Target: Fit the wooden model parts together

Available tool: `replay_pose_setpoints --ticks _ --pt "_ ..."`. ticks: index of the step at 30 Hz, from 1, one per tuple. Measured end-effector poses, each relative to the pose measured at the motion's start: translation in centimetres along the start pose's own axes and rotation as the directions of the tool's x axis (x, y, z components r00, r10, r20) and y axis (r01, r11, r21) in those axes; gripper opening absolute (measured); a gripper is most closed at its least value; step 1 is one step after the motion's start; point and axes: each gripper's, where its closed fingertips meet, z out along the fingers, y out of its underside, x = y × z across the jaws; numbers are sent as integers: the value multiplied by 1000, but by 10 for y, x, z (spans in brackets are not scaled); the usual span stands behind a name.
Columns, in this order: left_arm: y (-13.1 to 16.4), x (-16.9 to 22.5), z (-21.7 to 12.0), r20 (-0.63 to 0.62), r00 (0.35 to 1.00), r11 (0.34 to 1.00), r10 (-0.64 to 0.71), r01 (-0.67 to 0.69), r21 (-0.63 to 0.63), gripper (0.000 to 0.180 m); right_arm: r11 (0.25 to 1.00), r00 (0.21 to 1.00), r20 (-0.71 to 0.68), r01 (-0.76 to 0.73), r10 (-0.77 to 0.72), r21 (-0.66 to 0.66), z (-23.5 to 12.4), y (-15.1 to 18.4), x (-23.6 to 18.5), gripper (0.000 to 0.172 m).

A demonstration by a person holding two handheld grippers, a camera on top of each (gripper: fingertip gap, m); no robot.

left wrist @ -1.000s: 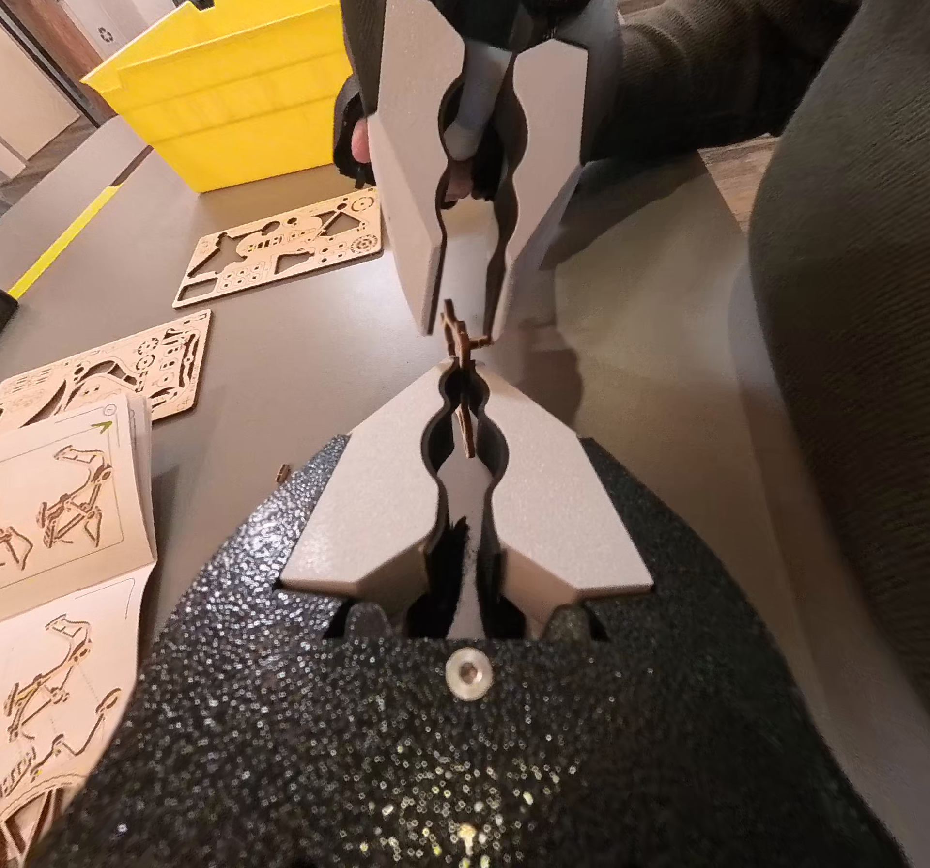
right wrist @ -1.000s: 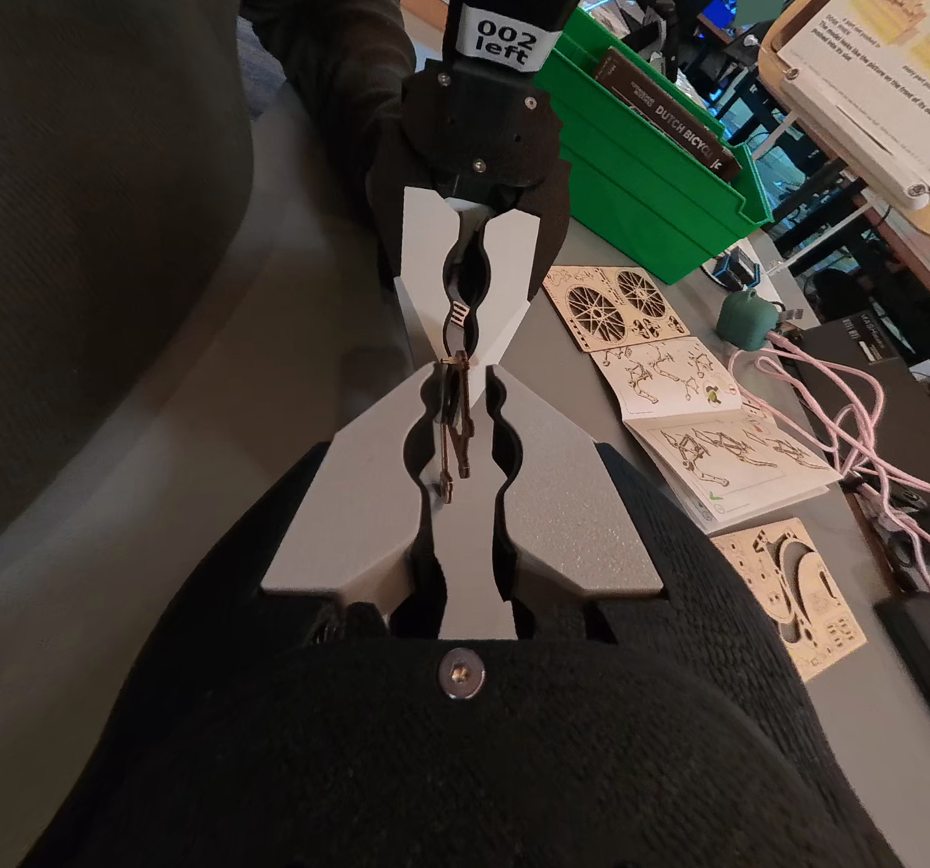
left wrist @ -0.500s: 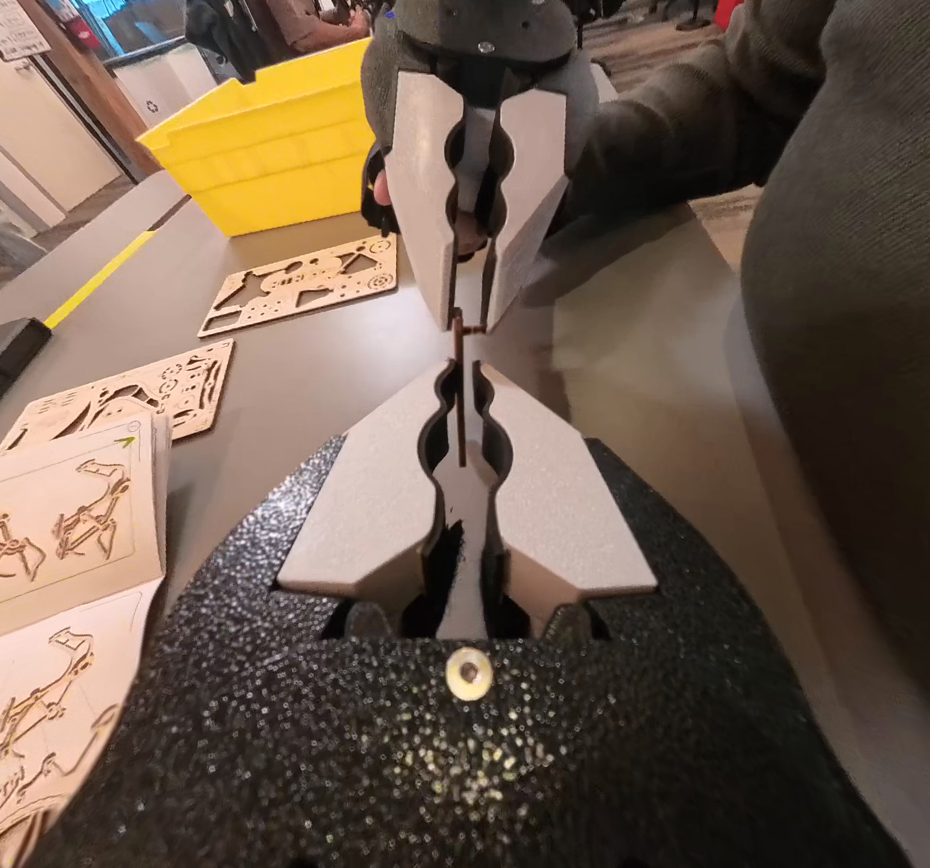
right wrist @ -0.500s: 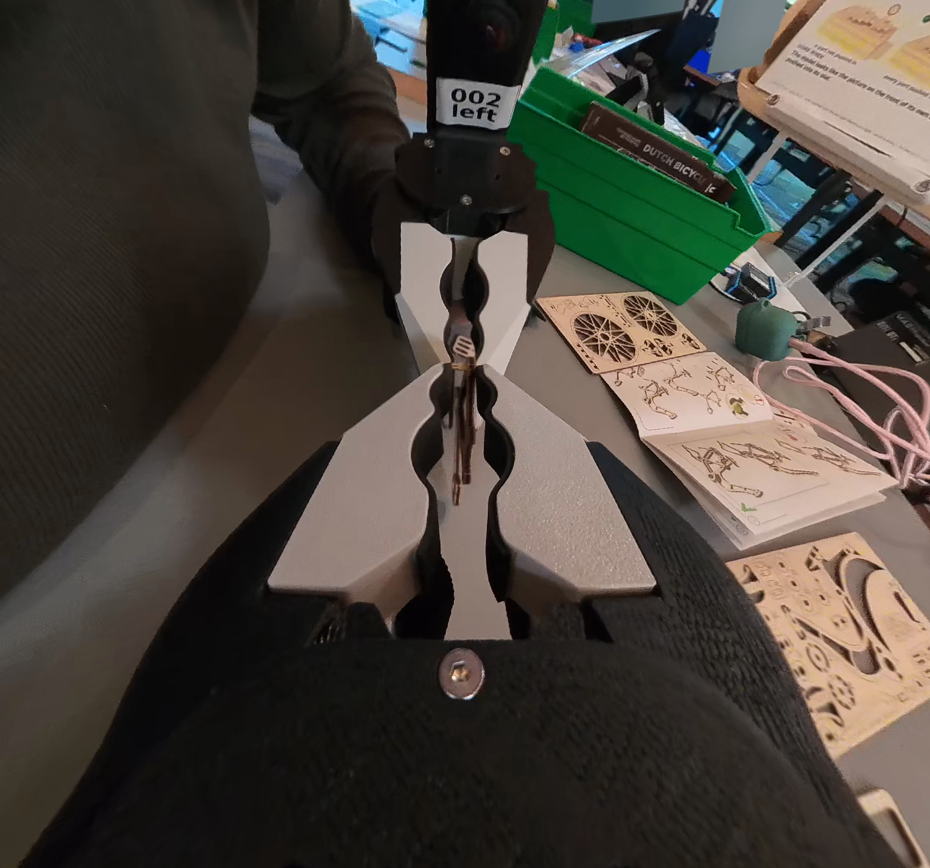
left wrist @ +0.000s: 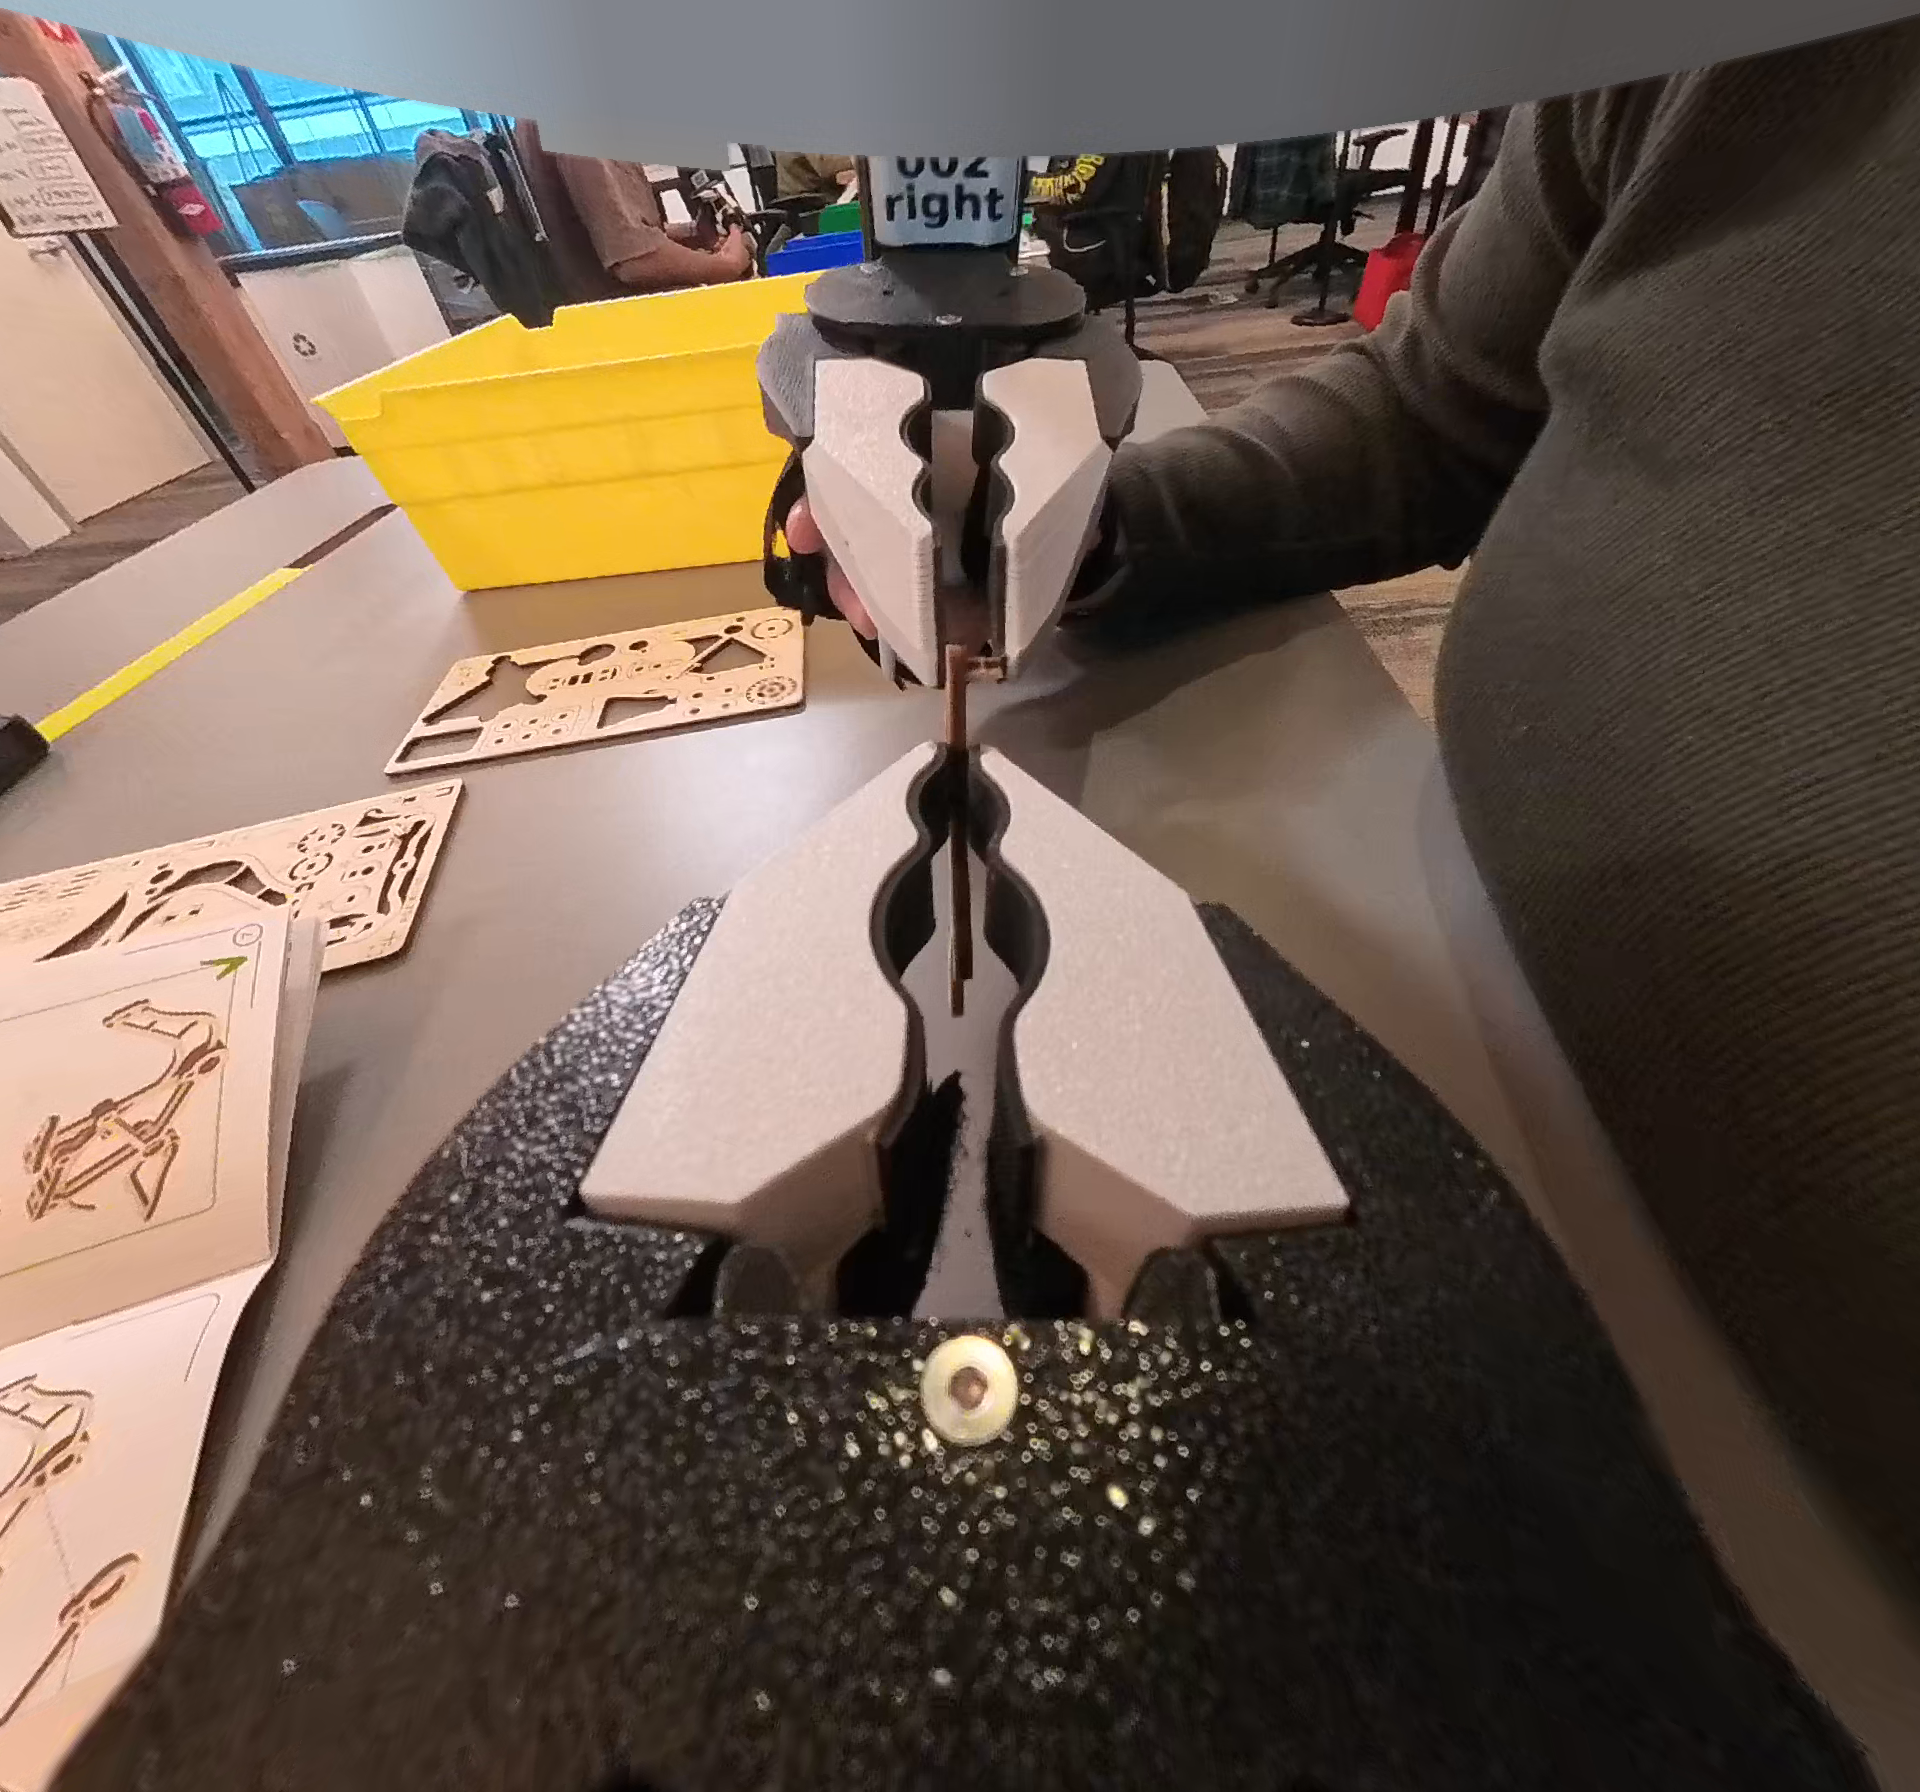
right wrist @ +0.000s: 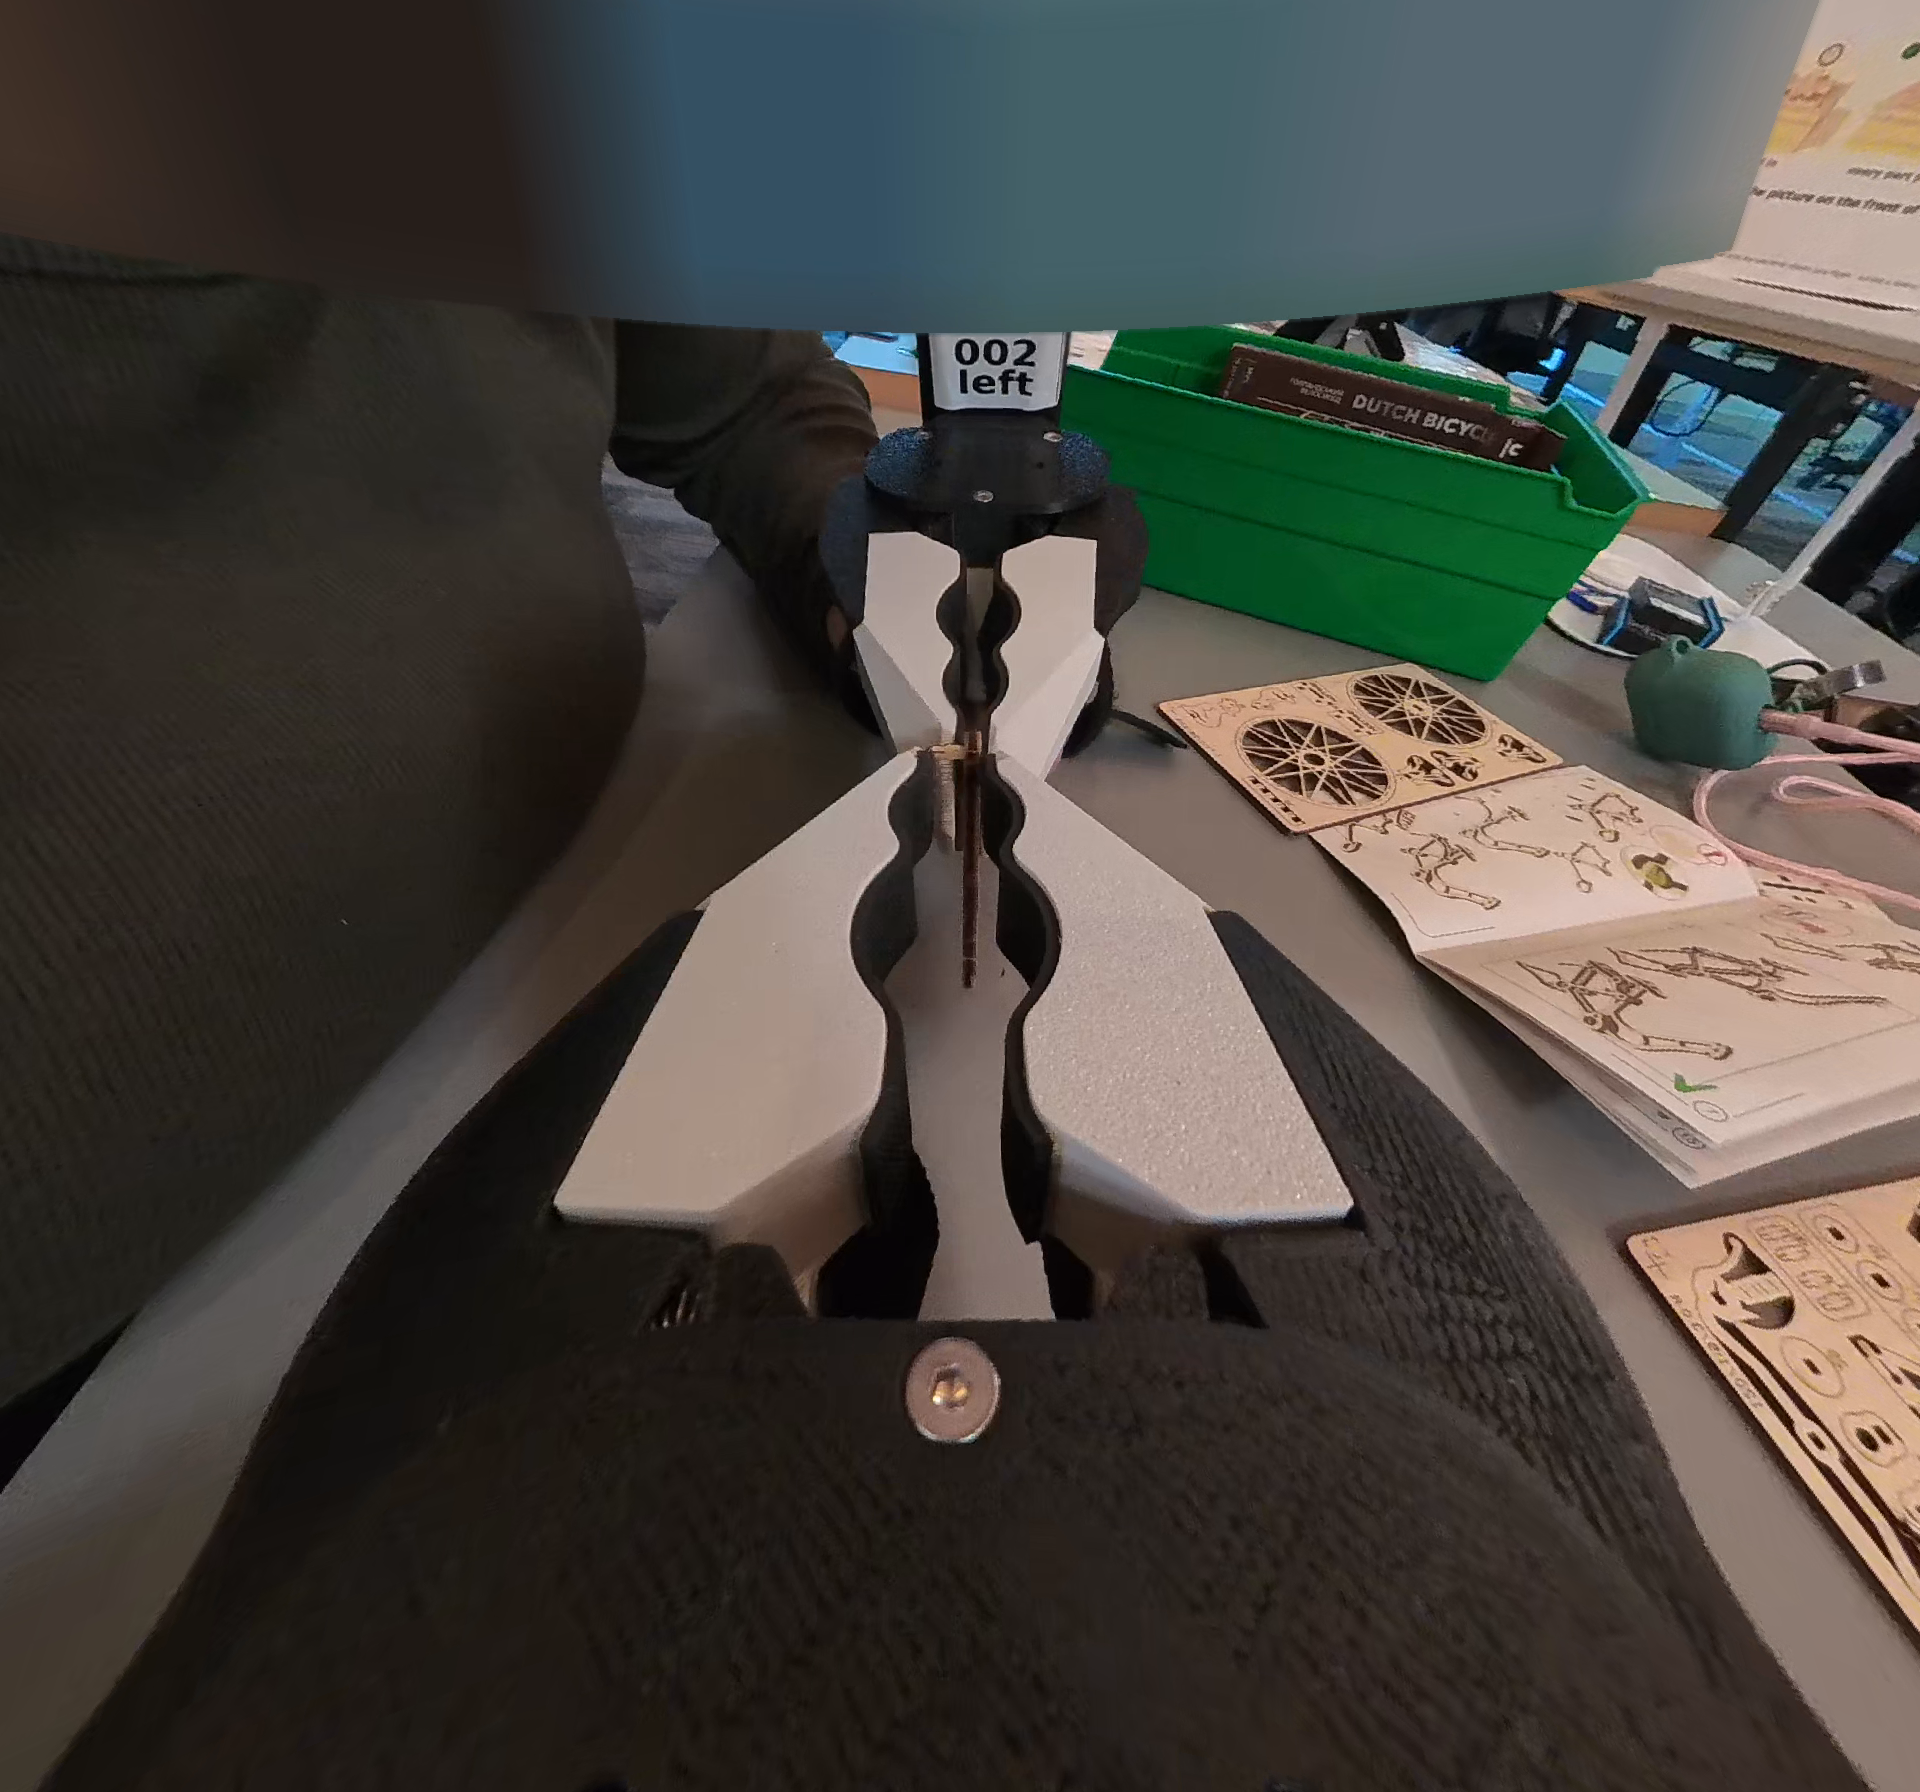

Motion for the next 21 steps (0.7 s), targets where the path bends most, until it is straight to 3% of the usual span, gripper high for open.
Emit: replay_pose_setpoints --ticks 6,11,18,21 --pt "-6 0 -3 -8 1000 999 -10 10 43 0 1000 1000 7 -18 18 14 -1 -1 1 7" --pt "-10 5 -3 -36 999 997 -3 6 72 12 999 1000 11 -29 29 29 -3 -3 1 7" --pt "-16 1 -6 -25 999 993 -31 34 113 9 997 998 30 -53 51 54 -3 -7 0 7" --pt "-17 4 -5 -45 998 992 -33 38 121 0 996 997 45 -62 60 61 -2 -7 -2 7"
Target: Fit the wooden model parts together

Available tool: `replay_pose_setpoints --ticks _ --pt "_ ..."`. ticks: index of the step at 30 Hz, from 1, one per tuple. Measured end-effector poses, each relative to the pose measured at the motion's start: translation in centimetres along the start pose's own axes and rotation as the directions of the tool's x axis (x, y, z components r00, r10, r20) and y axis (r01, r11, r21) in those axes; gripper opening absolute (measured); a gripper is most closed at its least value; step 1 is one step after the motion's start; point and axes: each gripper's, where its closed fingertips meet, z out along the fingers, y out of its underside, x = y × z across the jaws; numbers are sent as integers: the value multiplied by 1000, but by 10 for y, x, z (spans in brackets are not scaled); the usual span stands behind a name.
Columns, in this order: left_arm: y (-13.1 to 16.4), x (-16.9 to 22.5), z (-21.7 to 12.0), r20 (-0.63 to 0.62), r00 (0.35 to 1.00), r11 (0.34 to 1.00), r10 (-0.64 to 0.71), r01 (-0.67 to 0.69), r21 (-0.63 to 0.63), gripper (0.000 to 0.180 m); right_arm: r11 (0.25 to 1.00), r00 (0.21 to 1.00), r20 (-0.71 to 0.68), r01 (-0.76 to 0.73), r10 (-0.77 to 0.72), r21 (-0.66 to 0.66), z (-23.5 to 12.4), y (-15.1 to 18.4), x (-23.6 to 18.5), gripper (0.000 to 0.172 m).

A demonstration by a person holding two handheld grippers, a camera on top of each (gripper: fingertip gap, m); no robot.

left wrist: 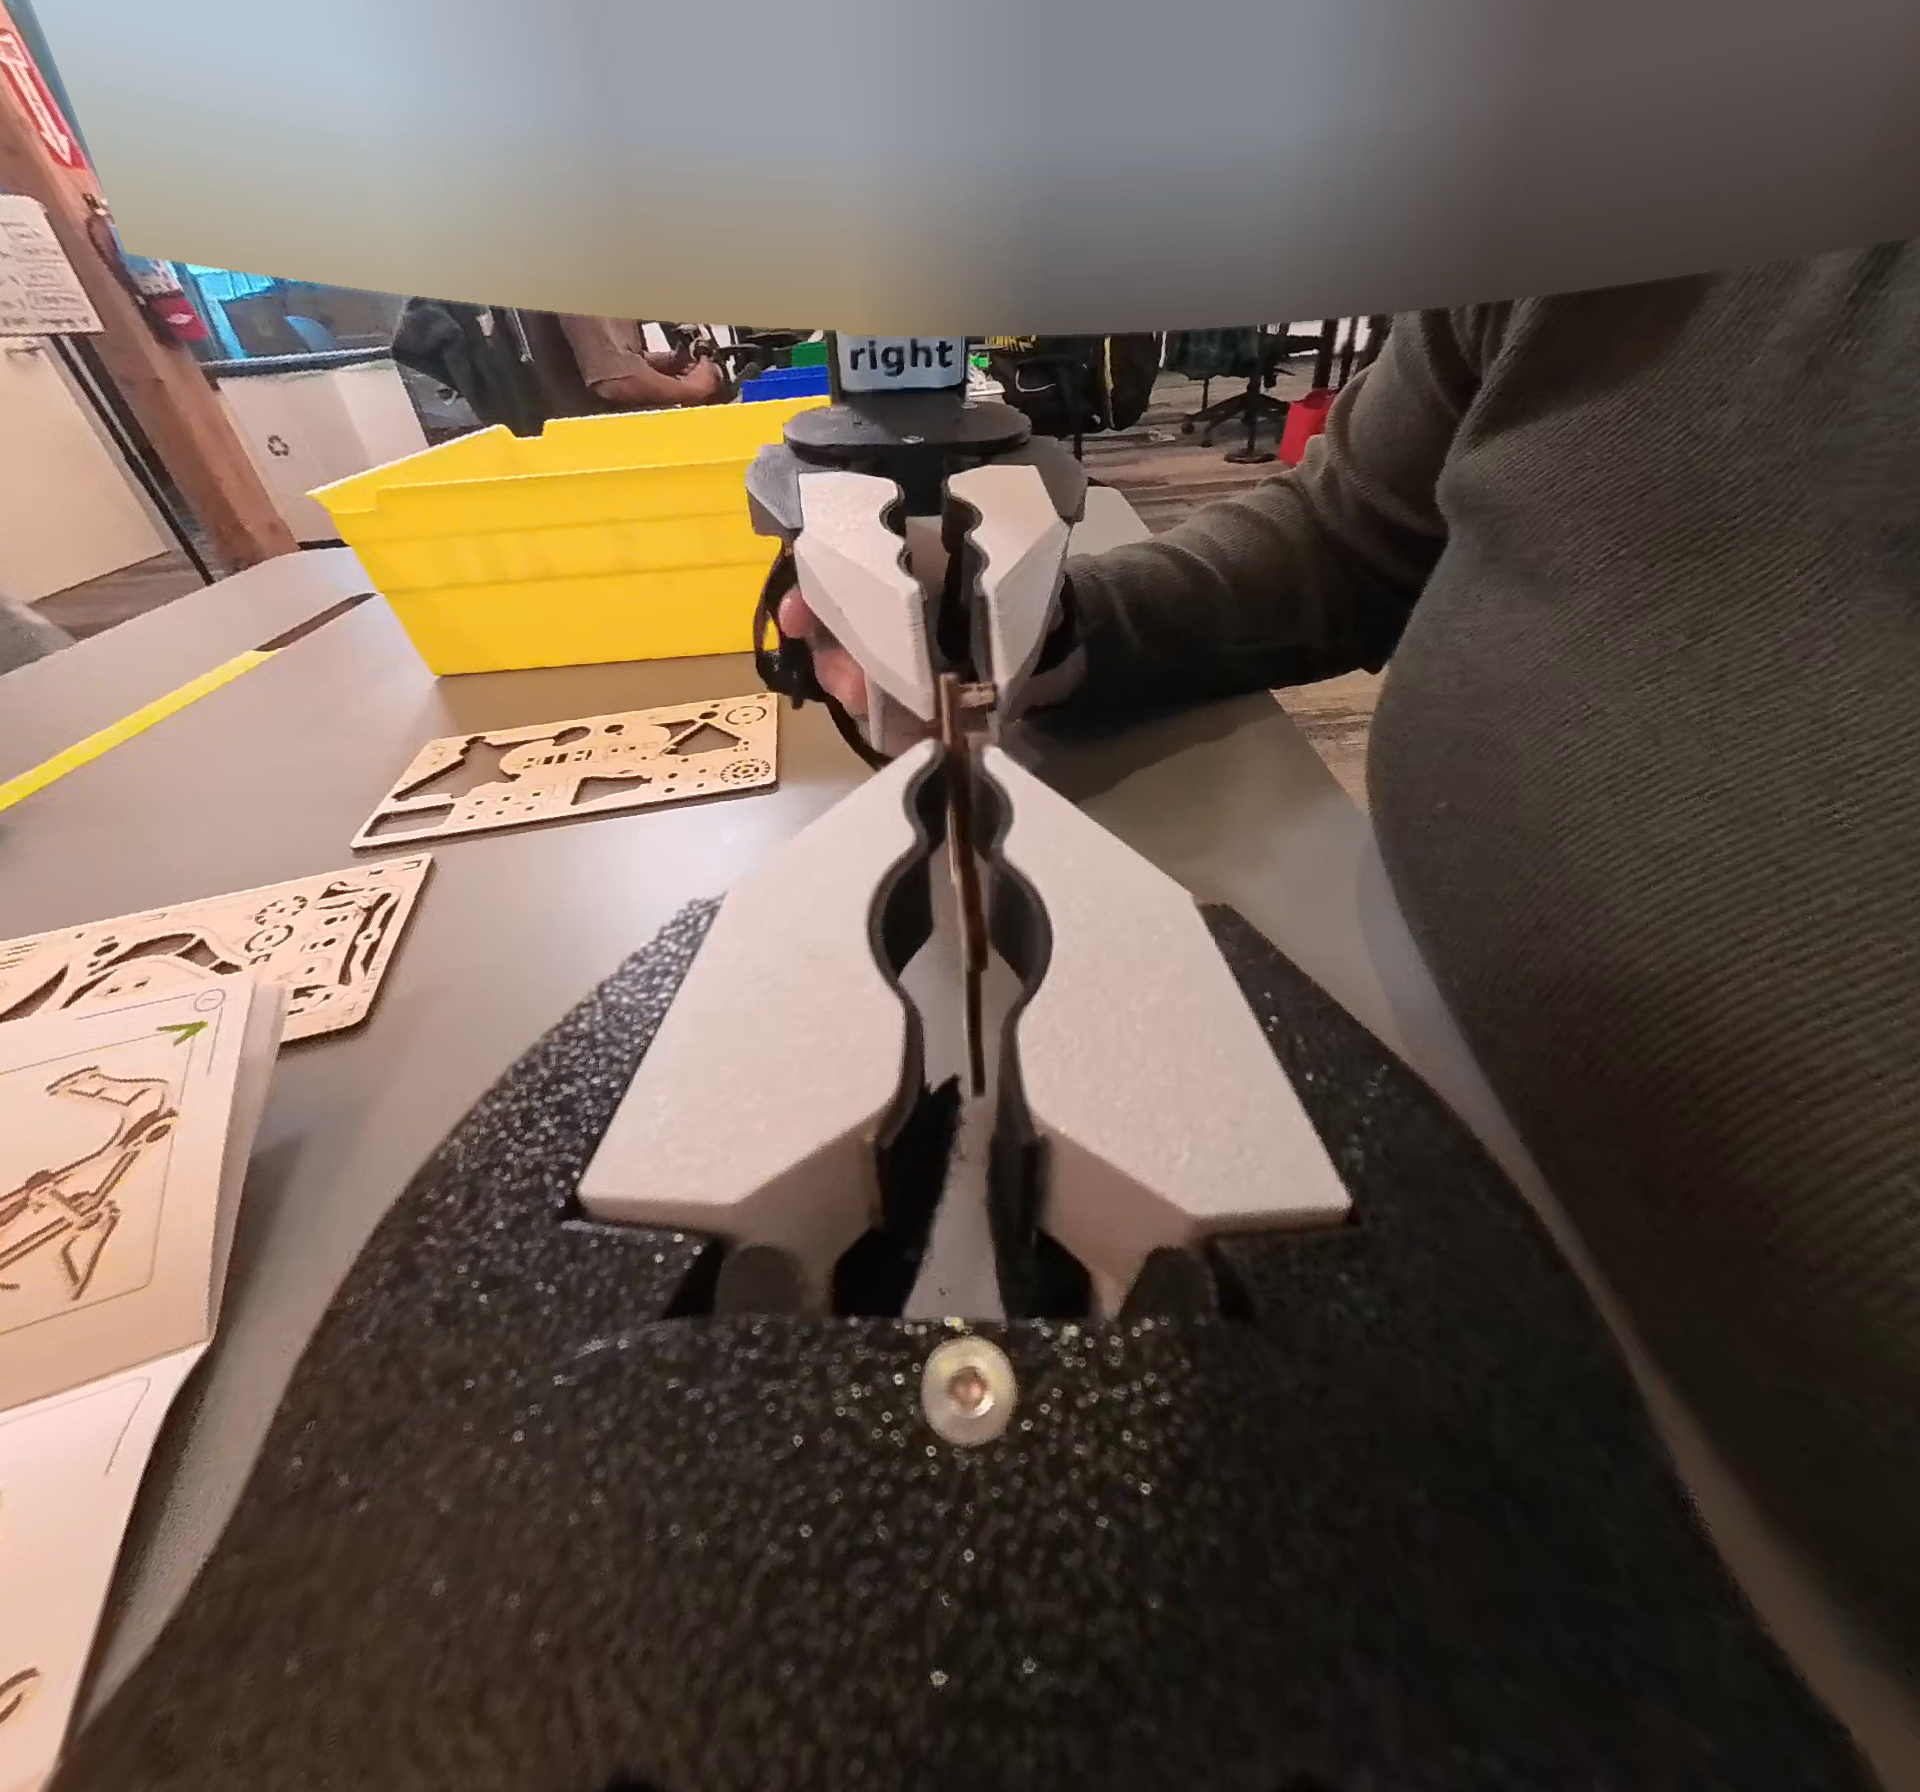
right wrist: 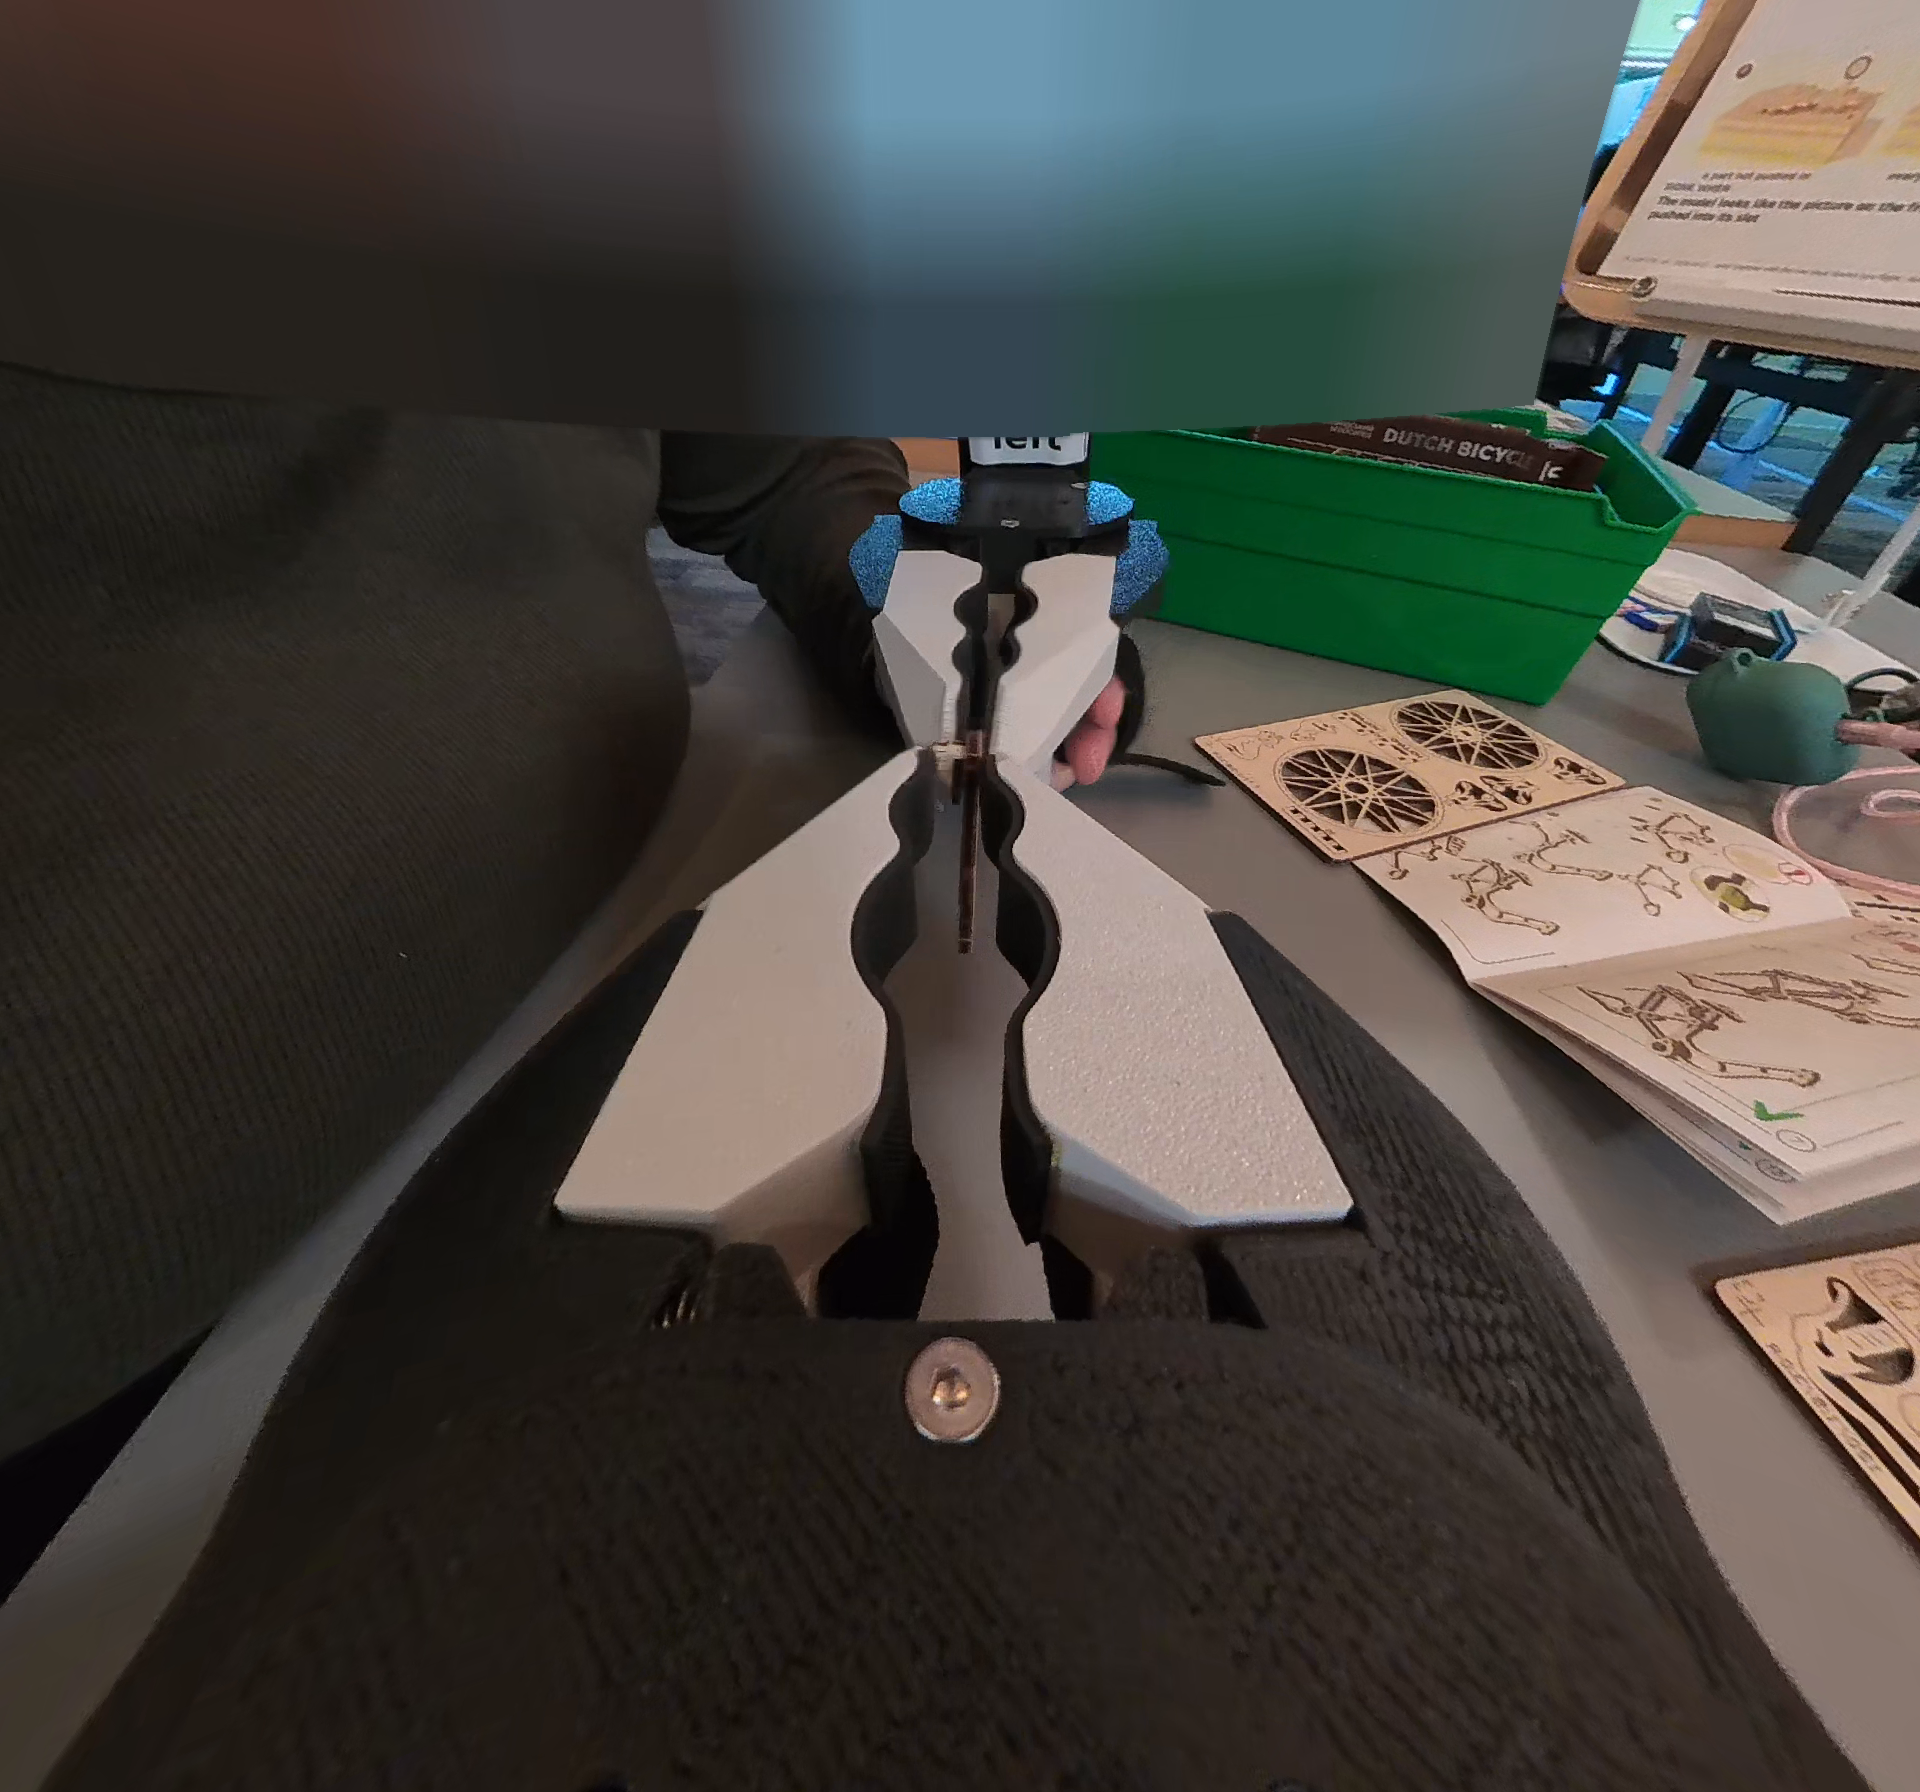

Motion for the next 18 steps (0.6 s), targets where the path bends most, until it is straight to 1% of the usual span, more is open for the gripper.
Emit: replay_pose_setpoints --ticks 2,4,6,7,9,13,18 --pt "-2 0 -1 3 1000 1000 19 -19 17 0 1000 1000 5 -5 5 7 1 -1 -1 7" --pt "-2 1 -1 -1 1000 1000 17 -17 5 0 1000 1000 8 1 -1 4 1 -1 -2 7" --pt "1 -2 0 18 1000 1000 -8 9 -30 0 1000 1000 9 -4 5 -19 1 3 -2 22" --pt "4 -4 0 30 999 998 -12 13 -53 0 999 1000 13 -14 15 -32 2 5 -2 24" --pt "9 -4 1 38 999 995 -19 22 -93 0 999 1000 -6 -12 12 -51 3 8 1 21" --pt "17 -2 4 42 999 988 -4 10 -154 0 993 997 -61 40 -47 -107 4 14 6 20" --pt "17 -2 3 42 999 987 3 4 -159 0 985 993 -69 88 -99 -149 3 17 6 19"
